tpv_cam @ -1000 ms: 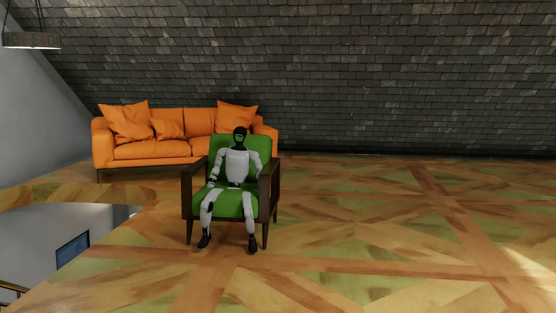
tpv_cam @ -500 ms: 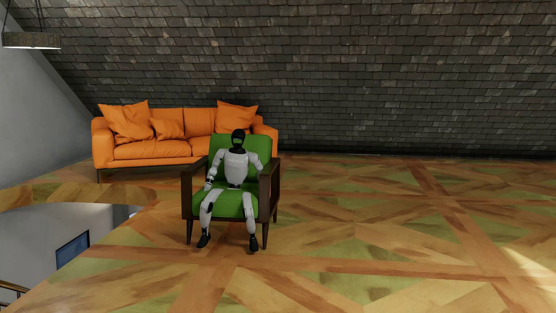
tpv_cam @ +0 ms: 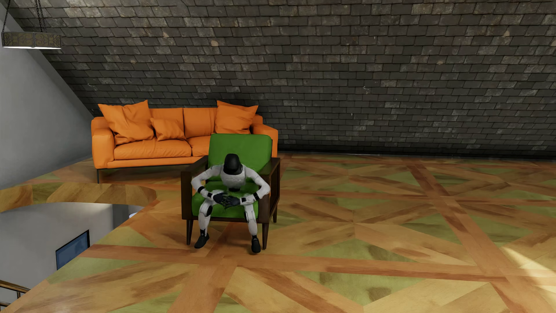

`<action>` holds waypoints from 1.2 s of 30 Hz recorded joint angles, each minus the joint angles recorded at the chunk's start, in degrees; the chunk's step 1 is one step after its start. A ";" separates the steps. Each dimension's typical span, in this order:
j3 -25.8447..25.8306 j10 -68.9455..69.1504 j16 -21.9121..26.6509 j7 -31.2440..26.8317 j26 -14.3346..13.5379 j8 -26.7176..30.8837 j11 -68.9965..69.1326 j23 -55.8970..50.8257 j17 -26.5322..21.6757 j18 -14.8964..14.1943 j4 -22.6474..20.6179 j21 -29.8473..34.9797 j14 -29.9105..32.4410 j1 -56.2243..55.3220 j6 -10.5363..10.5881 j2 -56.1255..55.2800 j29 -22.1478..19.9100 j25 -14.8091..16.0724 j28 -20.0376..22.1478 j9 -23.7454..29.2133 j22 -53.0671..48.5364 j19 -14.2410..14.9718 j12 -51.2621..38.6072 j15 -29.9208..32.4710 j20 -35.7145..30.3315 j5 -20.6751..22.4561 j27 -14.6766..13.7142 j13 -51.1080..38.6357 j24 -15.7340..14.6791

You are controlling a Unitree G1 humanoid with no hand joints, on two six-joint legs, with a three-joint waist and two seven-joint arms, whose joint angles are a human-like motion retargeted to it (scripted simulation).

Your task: Get off of the dark lime chair

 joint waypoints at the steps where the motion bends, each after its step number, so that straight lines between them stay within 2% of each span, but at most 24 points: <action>1: 0.04 -0.74 -0.57 0.00 -0.72 -0.08 -0.80 0.51 -0.48 0.07 -0.05 7.18 -0.49 -0.22 -0.12 -0.22 -2.13 0.76 2.30 1.07 -0.12 0.25 -6.34 -0.56 -5.72 0.13 -1.10 -8.25 -0.70; 2: 0.03 -1.85 -1.58 0.19 -0.82 -0.37 -1.92 0.85 -0.46 0.34 -0.39 13.36 -0.67 -0.11 -0.17 -0.16 -4.12 1.24 4.63 1.91 -0.06 0.02 -9.94 -1.00 -9.12 0.40 -1.77 -14.74 -1.07; 3: 0.04 -3.46 -2.40 0.46 -0.86 -0.69 -3.57 0.85 -0.16 0.76 -0.77 16.76 -0.64 0.13 -0.17 -0.02 -4.03 1.13 5.29 2.22 0.47 -0.50 -10.61 -1.02 -9.78 1.04 -1.82 -18.04 -0.67; 5: -0.12 -8.66 -4.77 1.31 -0.76 -1.29 -8.82 3.66 3.28 1.66 -1.32 16.96 -0.04 2.24 -0.09 1.98 -3.85 -0.16 4.96 2.18 3.84 -1.77 -7.38 -0.67 -6.02 2.45 -1.15 -18.11 0.59; 7: -0.09 -16.51 -8.64 2.70 -0.83 -2.62 -16.85 10.04 8.19 2.64 -1.40 14.12 1.35 6.73 -0.12 6.77 -1.63 -3.38 2.00 1.00 10.65 -3.48 -0.47 0.55 0.04 3.68 -0.27 -13.77 2.73; 9: -0.19 -26.31 -14.78 4.25 -0.87 -4.01 -27.07 20.01 15.02 3.53 -1.31 11.21 3.59 13.19 -0.23 13.78 3.25 -7.53 -3.05 -1.23 20.73 -4.86 7.33 2.45 6.76 4.53 1.04 -9.37 6.02; 11: -0.43 -37.08 -23.53 6.11 -2.17 -5.77 -38.51 33.40 23.96 4.66 -0.99 8.54 6.02 21.67 -0.27 22.84 8.92 -13.32 -8.50 -3.60 35.00 -6.41 14.14 5.04 13.39 5.68 1.66 -5.83 10.43; 13: -0.45 -47.92 -33.49 8.30 -2.96 -7.29 -50.25 49.53 33.67 5.32 -0.48 6.04 8.50 31.17 -0.31 32.94 15.42 -18.84 -16.39 -7.00 51.07 -7.38 19.95 7.79 19.41 6.51 2.16 -2.61 14.01; 15: -0.76 -58.25 -41.28 11.16 -3.12 -9.29 -61.76 65.68 43.12 5.44 0.11 4.79 11.21 41.00 -0.36 43.51 18.82 -24.77 -23.03 -10.90 63.74 -7.78 25.16 10.98 22.82 6.81 3.17 0.39 17.71; 16: -0.75 -63.60 -43.93 12.25 -1.97 -10.18 -67.53 71.49 46.91 5.66 0.16 4.09 12.63 46.14 -0.71 48.80 21.90 -26.76 -27.94 -13.44 67.31 -7.80 27.93 12.77 24.60 7.02 4.72 2.35 18.37; 17: -0.55 -68.88 -45.84 13.50 1.25 -10.90 -73.61 74.87 49.74 6.01 0.33 3.45 13.79 51.57 -1.10 54.48 24.17 -27.61 -30.38 -16.11 70.50 -7.99 31.34 14.56 27.39 7.68 6.87 4.93 15.98; 18: -0.31 -74.02 -47.09 14.69 4.89 -11.55 -79.82 76.73 51.25 6.65 0.19 2.24 14.76 57.16 -1.34 60.56 25.80 -26.64 -31.03 -18.83 72.63 -8.59 35.35 16.13 30.43 8.42 8.87 8.16 12.39; 19: -0.11 -79.11 -47.40 15.77 6.94 -12.02 -85.79 77.23 51.72 7.63 -0.66 0.18 15.90 62.42 -1.62 66.36 26.40 -25.45 -31.27 -21.73 72.97 -9.37 39.33 17.64 33.29 9.09 10.28 11.95 9.85; 21: -0.06 -88.31 -45.66 17.75 7.27 -12.82 -96.06 77.58 51.03 9.22 -2.44 -4.47 17.53 72.15 -2.00 76.91 25.65 -20.34 -32.27 -28.02 70.28 -10.52 47.04 19.92 38.22 9.88 12.38 20.11 5.60; 23: -0.04 -95.40 -42.86 19.17 7.04 -13.97 -104.48 77.29 49.22 9.93 -3.55 -9.35 18.38 79.70 -2.02 85.45 23.53 -15.38 -32.24 -34.54 65.82 -11.03 54.03 21.42 42.36 10.22 13.63 27.84 3.88; 26: 0.46 -101.93 -39.92 21.31 6.03 -15.56 -109.28 78.21 47.84 10.22 -3.98 -15.78 18.21 88.34 -2.35 93.22 20.84 -13.43 -31.41 -41.80 63.92 -10.45 62.67 20.55 50.15 10.30 12.67 36.33 2.15; 27: 0.68 -103.93 -39.96 22.52 6.00 -16.15 -111.07 79.73 47.62 9.98 -4.07 -17.54 18.20 92.22 -2.37 97.32 20.11 -13.06 -30.29 -42.20 65.77 -9.98 64.86 20.15 53.25 10.31 12.14 38.40 1.63; 28: 1.01 -105.89 -40.28 23.12 7.24 -16.62 -111.61 81.65 47.90 10.22 -4.02 -18.60 18.24 94.90 -3.00 98.92 19.54 -12.77 -27.24 -43.57 69.23 -9.92 66.57 19.91 55.26 10.55 12.39 39.90 0.72; 29: 1.16 -106.25 -41.15 24.43 7.81 -17.11 -113.70 85.07 47.98 9.65 -4.14 -19.48 17.46 98.00 -2.47 102.85 19.32 -12.82 -26.77 -43.61 73.07 -9.27 67.99 20.15 57.34 10.55 12.56 40.89 -0.57; 30: 1.28 -106.09 -41.44 24.40 9.90 -17.36 -113.51 87.50 48.44 9.89 -3.83 -19.87 16.81 98.25 -2.96 103.18 19.73 -13.17 -24.91 -45.38 77.01 -9.19 68.69 19.40 58.07 10.66 13.53 41.29 -1.24; 31: 1.37 -105.87 -41.70 24.76 10.62 -17.57 -113.70 89.66 48.71 9.53 -3.59 -20.62 16.11 99.10 -3.04 104.31 20.22 -13.62 -24.99 -45.97 80.41 -8.83 69.18 18.87 58.78 10.58 13.92 41.74 -1.16; 33: 1.48 -105.59 -41.58 24.62 11.24 -17.63 -113.63 92.17 49.31 8.93 -3.13 -22.04 15.54 99.58 -3.39 105.08 20.11 -14.26 -26.12 -47.26 85.23 -8.56 70.29 18.09 58.64 10.42 14.35 43.22 0.95; 35: 1.46 -105.61 -40.94 24.98 10.70 -17.99 -113.70 92.47 49.43 8.94 -3.14 -22.92 15.45 99.85 -3.43 105.45 20.39 -14.00 -28.50 -47.54 86.10 -8.59 71.69 17.97 58.65 10.54 14.45 44.38 3.42; 36: 1.48 -105.60 -40.32 25.06 10.13 -18.10 -113.70 91.80 49.41 8.86 -3.10 -22.99 15.46 99.78 -3.46 105.39 21.01 -14.02 -29.89 -47.71 85.24 -8.54 72.51 17.95 58.98 10.53 14.23 44.85 3.67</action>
